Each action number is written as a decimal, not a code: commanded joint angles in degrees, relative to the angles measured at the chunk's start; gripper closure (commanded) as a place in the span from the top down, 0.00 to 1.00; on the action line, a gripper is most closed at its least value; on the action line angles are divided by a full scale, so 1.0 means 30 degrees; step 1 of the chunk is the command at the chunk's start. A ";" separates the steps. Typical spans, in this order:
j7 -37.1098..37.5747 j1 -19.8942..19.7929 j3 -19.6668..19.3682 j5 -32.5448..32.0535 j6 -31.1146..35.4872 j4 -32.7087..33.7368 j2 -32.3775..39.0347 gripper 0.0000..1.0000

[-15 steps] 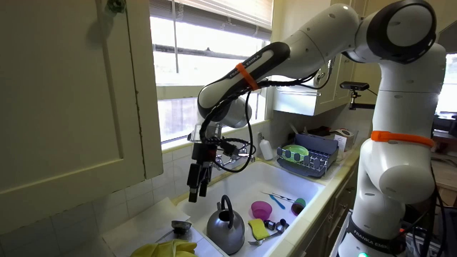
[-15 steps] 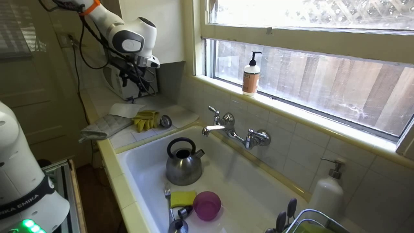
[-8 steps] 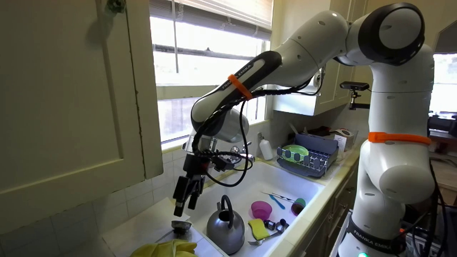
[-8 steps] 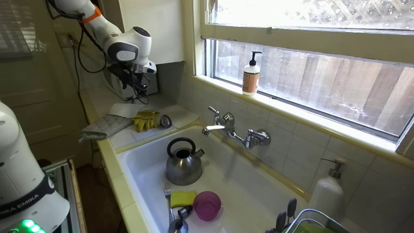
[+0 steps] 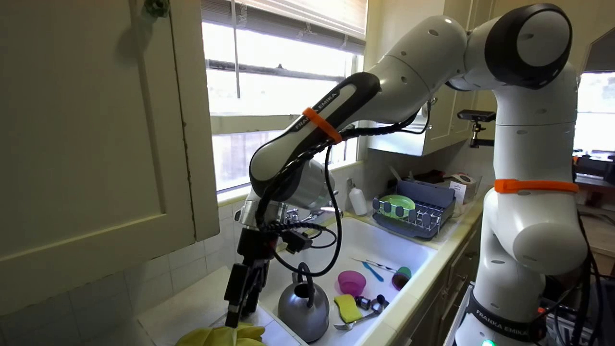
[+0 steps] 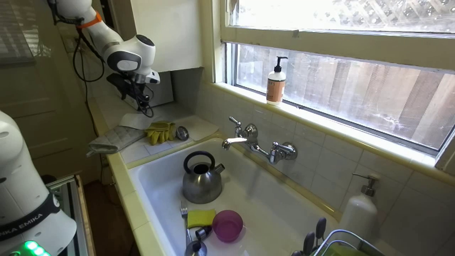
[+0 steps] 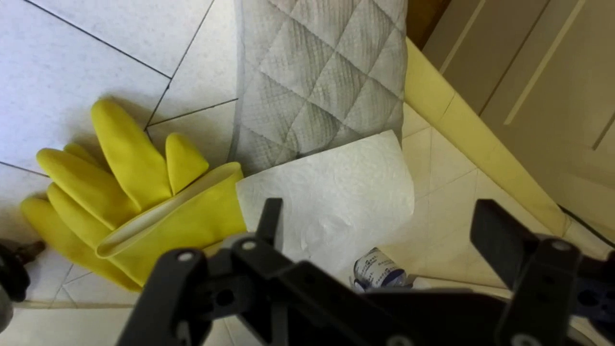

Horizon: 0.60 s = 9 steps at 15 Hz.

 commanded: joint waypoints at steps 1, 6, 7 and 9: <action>-0.0848 0.0097 0.0218 -0.0185 0.0152 0.0100 0.1001 1.00; -0.1972 0.0000 0.0498 -0.0049 0.0446 0.0328 0.2366 1.00; -0.1455 -0.0141 0.0414 -0.0200 -0.0029 0.0149 0.1729 1.00; -0.1486 -0.0181 0.0440 -0.0205 -0.0025 0.0162 0.1936 1.00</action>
